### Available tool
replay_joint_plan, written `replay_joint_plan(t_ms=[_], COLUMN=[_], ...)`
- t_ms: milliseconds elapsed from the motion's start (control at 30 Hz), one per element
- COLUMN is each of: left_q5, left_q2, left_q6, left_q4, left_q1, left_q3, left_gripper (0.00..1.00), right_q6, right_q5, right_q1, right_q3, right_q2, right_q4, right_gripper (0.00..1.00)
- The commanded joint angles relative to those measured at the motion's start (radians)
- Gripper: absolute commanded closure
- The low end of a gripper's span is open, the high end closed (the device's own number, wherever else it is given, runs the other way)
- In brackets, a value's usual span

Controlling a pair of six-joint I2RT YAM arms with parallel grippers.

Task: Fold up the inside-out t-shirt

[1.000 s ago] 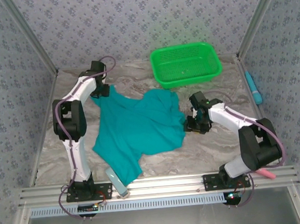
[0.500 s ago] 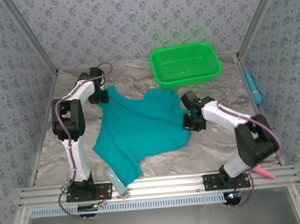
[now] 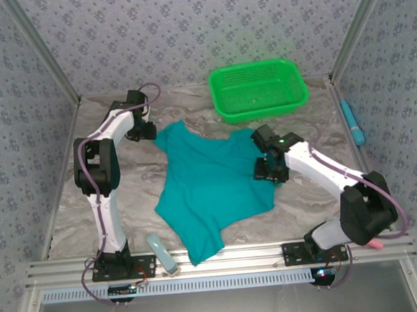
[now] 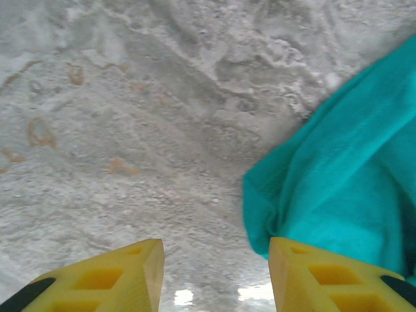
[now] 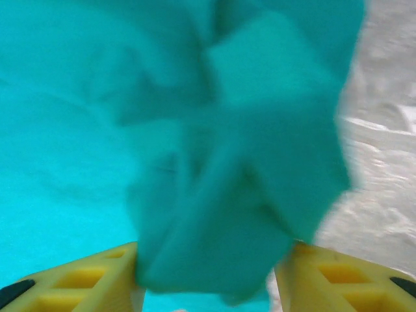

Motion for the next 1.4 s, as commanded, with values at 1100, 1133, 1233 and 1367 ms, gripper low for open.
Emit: replay_joint_plan(t_ms=[1100,1133,1233,1367], left_q5=[-0.118,-0.158,-0.163,0.112], left_q2=[0.25,0.284,0.316,0.282], left_q6=[0.652,0.678,0.64,0.361], left_q4=[-0.389,-0.363,-0.214,-0.084], left_q1=[-0.125,-0.139,-0.182,-0.182], left_q3=[0.688,0.704,0.674,0.595], left_gripper=[1.0,1.0,0.9,0.61], right_q6=[-0.006,-0.006,-0.005,-0.006], right_q5=[0.017,0.017,0.02,0.015], right_q1=[-0.149,-0.15,-0.151,-0.148], right_q3=[-0.013,-0.013,-0.013,0.004], right_q2=[-0.065,-0.069,-0.084,-0.094], right_q4=[-0.126,-0.127,-0.139,-0.138], right_gripper=[0.83,0.81,0.76,0.63])
